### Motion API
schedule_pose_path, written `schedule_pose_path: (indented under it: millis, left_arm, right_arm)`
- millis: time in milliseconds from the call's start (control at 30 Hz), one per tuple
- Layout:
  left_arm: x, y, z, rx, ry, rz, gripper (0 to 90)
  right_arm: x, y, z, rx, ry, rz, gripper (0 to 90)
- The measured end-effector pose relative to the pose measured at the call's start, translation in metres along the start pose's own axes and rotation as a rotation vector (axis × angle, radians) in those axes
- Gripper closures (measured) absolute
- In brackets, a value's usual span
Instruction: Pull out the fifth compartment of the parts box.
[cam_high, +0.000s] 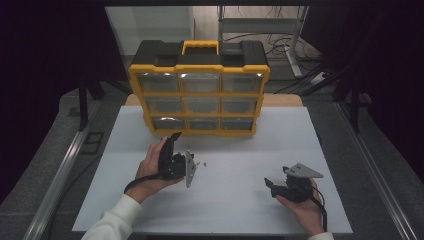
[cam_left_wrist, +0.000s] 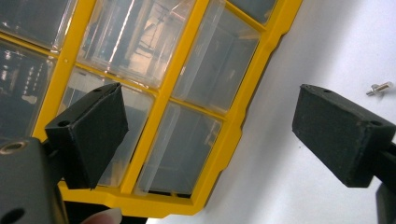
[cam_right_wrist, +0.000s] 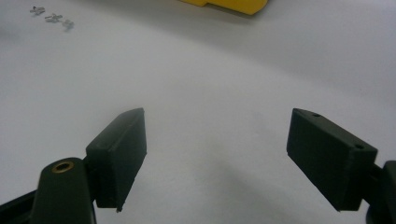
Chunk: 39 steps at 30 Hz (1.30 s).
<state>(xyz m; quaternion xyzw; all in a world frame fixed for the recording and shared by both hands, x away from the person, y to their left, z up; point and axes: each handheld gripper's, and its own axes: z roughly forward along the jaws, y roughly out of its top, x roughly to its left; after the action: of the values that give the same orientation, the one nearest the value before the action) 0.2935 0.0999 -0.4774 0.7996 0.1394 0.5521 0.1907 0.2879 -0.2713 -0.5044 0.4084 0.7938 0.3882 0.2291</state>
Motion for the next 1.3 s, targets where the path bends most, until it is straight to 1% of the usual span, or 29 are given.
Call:
schedule_pose_path:
  millis: [333,433,500,533,600,767,933,967,1033,1300]
  left_arm:
    - [0.002,0.002,0.005,0.004,0.004,0.008,11.1]
    - [0.002,0.003,0.006,0.012,0.003,0.014,11.1]
    - [0.003,0.003,0.008,0.012,0.005,0.010,11.1]
    - [0.003,0.003,0.008,0.017,0.006,0.016,11.1]
    - [0.004,0.003,0.010,0.012,0.006,0.006,11.1]
    - [0.004,0.003,0.013,0.012,0.008,0.001,11.4]
    - [0.005,0.004,0.015,0.016,0.008,0.000,11.3]
    - [0.006,0.005,0.015,0.021,0.009,0.010,11.3]
    - [0.006,0.005,0.016,0.016,0.012,0.006,11.4]
    - [0.008,0.007,0.018,0.016,0.015,0.012,11.4]
  right_arm:
    - [0.000,0.000,0.000,0.001,-0.001,0.001,20.8]
    - [0.000,0.000,0.000,0.000,-0.001,0.001,20.8]
    - [0.000,0.000,0.000,0.001,-0.001,0.001,20.8]
    - [0.000,0.000,0.000,0.002,-0.002,0.002,20.8]
    - [0.000,0.000,0.000,0.002,-0.002,0.003,20.8]
    - [0.000,0.000,0.000,0.003,-0.003,0.002,20.8]
    - [-0.001,0.000,0.000,0.002,-0.004,0.003,20.8]
    - [-0.001,0.000,0.000,0.002,-0.004,0.003,20.8]
    - [-0.001,0.000,0.000,0.002,-0.005,0.004,20.8]
    - [-0.001,0.000,0.001,0.004,-0.005,0.004,20.8]
